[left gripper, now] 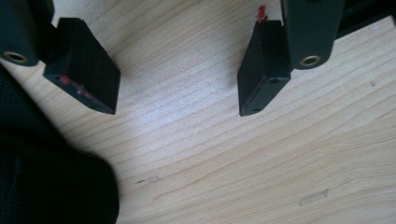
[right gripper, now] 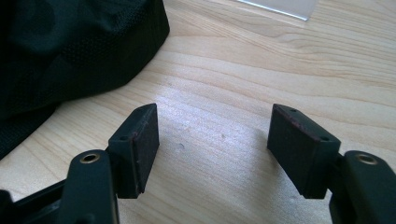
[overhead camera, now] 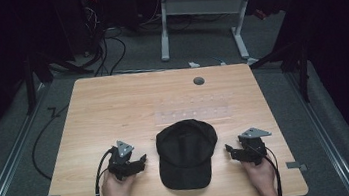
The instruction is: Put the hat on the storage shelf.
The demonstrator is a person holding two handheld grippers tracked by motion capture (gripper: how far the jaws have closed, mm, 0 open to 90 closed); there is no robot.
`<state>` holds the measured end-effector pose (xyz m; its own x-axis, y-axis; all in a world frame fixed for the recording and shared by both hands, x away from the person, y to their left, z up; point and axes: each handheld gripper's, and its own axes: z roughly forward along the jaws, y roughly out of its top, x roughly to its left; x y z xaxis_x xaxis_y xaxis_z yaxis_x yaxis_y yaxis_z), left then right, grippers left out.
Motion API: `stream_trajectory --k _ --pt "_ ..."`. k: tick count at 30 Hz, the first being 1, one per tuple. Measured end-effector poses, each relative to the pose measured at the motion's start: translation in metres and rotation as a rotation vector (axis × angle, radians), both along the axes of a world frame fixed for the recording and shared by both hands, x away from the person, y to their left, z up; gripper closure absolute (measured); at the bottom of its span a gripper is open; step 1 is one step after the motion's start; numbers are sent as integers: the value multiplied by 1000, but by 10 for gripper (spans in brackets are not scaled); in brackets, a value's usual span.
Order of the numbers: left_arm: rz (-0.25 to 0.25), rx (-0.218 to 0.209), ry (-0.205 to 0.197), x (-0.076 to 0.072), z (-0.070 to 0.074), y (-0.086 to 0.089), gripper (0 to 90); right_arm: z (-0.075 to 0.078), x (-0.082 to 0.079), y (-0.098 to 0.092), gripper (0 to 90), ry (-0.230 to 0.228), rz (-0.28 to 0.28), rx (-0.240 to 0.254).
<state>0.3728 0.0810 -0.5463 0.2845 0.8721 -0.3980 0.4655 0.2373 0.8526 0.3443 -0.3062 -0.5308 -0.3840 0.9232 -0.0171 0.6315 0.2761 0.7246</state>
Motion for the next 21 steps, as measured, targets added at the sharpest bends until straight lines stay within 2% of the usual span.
stream_trajectory --k 17,21 --pt "6 -10 6 0 1 1 294 0 0 0 345 -1 3 0" --pt "8 -11 6 0 1 1 294 0 0 0 368 -2 -6 3"
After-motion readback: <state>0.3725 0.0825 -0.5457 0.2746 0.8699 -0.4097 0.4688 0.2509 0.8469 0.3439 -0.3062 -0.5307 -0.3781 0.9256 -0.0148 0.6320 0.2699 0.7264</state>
